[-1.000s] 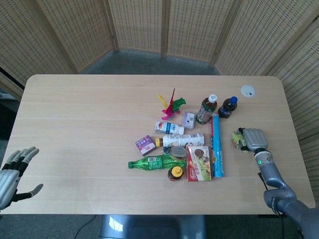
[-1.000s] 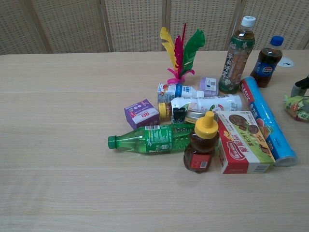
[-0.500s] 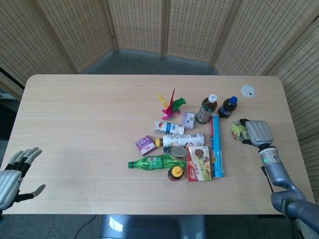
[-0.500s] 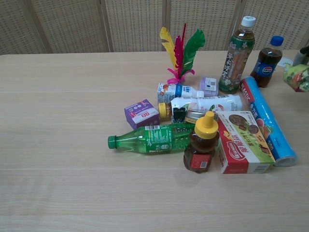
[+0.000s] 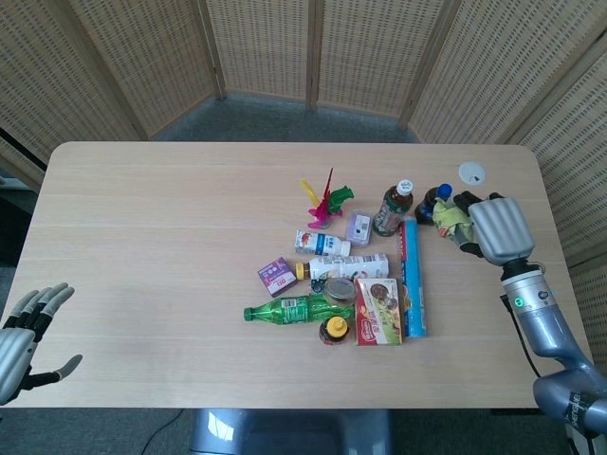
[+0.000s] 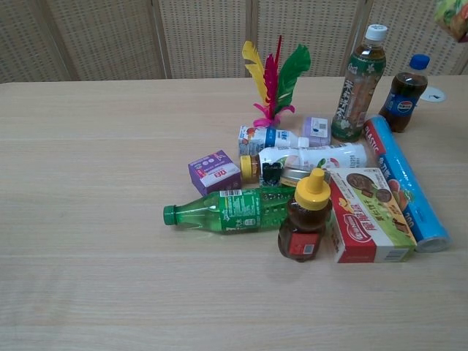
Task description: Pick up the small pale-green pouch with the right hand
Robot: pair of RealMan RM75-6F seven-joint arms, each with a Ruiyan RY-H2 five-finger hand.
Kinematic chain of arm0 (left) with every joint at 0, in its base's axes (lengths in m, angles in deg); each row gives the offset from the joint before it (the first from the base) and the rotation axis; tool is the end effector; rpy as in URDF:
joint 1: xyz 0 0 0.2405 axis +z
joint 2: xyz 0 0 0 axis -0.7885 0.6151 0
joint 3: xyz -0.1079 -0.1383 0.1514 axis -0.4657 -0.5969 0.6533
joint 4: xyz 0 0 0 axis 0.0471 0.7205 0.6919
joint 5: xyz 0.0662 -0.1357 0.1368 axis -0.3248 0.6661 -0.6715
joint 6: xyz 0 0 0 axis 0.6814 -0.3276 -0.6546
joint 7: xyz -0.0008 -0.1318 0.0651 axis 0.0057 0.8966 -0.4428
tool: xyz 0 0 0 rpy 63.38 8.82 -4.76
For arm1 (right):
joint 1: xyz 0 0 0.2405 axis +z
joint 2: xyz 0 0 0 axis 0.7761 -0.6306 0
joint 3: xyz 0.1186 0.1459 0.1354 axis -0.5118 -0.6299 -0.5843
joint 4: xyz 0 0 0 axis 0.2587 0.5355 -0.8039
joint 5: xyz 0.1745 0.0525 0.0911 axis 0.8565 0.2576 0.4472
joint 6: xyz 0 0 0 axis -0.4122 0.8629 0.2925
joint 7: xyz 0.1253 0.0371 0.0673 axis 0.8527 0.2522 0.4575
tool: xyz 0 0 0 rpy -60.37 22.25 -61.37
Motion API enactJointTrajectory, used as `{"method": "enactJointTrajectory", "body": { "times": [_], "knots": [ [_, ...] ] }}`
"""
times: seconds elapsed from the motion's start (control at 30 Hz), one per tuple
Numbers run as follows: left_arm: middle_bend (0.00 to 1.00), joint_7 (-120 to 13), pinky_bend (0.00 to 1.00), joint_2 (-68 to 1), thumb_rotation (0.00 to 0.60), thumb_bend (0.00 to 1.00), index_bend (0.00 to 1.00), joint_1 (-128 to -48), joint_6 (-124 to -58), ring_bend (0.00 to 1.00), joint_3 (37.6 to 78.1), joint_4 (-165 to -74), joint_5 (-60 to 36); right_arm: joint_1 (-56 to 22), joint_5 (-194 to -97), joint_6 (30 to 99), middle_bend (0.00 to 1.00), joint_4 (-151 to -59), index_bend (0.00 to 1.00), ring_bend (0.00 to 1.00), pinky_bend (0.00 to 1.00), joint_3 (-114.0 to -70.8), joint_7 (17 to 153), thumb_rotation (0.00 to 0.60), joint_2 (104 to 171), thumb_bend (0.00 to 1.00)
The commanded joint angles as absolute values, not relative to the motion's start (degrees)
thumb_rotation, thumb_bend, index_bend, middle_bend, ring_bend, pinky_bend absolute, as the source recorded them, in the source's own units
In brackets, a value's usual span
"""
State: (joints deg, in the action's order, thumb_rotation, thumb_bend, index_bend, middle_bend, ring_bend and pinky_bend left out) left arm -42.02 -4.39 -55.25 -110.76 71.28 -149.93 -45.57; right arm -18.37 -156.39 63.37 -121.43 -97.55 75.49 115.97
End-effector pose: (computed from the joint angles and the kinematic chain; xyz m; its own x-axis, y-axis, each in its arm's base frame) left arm -0.2623 0.1408 0.1621 0.2211 0.1882 0.9569 0.9747 -0.0747 -0.2105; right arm -0.1842 -0.3463 0.1644 0.5083 0.0554 0.8594 -0.8283 -0.2416 0.5055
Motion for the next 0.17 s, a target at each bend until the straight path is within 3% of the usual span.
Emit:
{"method": "enactJointTrajectory", "body": {
  "times": [0.03, 0.17],
  "knots": [
    [0.00, -41.74, 0.00, -4.47, 0.600, 0.30, 0.03, -55.34, -110.75, 0.00, 71.24, -149.80, -45.70, -18.59, -155.27, 64.44, 0.80, -124.71, 0.57, 0.79, 0.48, -98.26, 72.64, 0.600, 113.61, 0.47],
    [0.00, -41.49, 0.00, -4.54, 0.600, 0.29, 0.03, -55.48, -110.55, 0.00, 71.20, -149.64, -45.70, -18.59, -154.75, 64.80, 0.80, -126.22, 0.57, 0.79, 0.48, -98.25, 71.31, 0.600, 112.85, 0.47]
  ]
}}
